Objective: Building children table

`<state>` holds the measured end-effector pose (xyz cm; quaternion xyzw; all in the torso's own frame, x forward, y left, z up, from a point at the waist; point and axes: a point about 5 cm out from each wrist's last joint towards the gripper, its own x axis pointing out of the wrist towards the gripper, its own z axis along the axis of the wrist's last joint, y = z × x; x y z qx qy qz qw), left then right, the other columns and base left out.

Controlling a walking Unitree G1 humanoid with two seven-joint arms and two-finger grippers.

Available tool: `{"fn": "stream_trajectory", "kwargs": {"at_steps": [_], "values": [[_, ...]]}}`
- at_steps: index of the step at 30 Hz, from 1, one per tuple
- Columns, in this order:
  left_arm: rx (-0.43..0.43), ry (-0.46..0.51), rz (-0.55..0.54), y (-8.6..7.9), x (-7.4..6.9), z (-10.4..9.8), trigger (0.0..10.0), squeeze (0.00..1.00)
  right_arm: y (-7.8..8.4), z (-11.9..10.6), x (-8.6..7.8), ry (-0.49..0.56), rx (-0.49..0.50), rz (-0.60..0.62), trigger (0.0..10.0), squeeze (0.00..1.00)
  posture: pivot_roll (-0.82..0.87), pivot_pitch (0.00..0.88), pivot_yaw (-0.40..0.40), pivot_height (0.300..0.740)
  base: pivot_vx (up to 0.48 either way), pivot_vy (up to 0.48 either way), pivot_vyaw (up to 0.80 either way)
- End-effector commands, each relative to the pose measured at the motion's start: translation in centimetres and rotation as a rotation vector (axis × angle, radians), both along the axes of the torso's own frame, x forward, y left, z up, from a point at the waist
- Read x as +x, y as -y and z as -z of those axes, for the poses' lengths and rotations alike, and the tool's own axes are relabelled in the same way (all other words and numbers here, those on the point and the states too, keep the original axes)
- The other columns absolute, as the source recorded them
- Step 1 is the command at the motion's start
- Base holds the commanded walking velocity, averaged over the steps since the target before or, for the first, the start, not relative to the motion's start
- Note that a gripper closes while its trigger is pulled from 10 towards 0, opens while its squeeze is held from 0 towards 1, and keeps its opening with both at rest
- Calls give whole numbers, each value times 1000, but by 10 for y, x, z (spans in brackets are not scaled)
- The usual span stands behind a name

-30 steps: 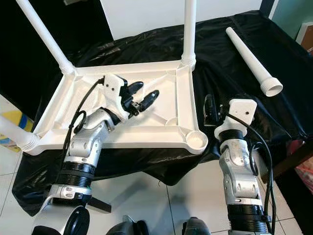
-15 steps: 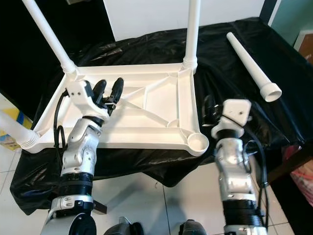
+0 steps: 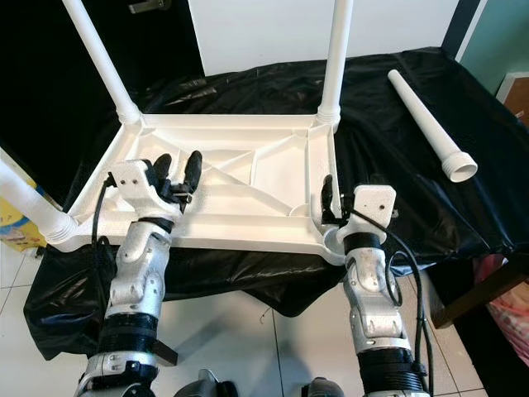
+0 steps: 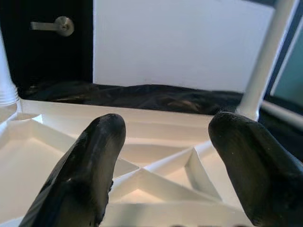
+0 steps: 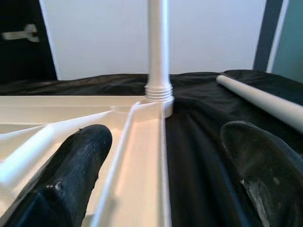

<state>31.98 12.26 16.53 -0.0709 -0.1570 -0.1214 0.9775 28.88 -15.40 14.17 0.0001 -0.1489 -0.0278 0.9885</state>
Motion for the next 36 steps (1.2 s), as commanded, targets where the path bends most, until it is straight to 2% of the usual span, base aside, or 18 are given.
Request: {"fn": "stream_trajectory", "kwargs": {"at_steps": [1, 7, 19, 36], "values": [[48, 12, -24, 0, -2, 2, 10000, 0, -9, 2, -1, 7, -5, -39, 10000, 0, -127, 21, 46, 740, 0, 0, 0], [33, 21, -49, -2, -1, 0, 10000, 0, -13, 2, 0, 10, 5, -48, 10000, 0, -120, 19, 47, 740, 0, 0, 0], [116, 22, -38, 3, 4, 1, 10000, 0, -15, 6, 3, 13, 4, -53, 10000, 0, -121, 3, 50, 740, 0, -332, 0], [117, 18, -37, 5, 7, 3, 10000, 0, -8, 7, 5, 22, -12, -42, 10000, 0, -138, 0, 48, 740, 0, -215, 0]]}}
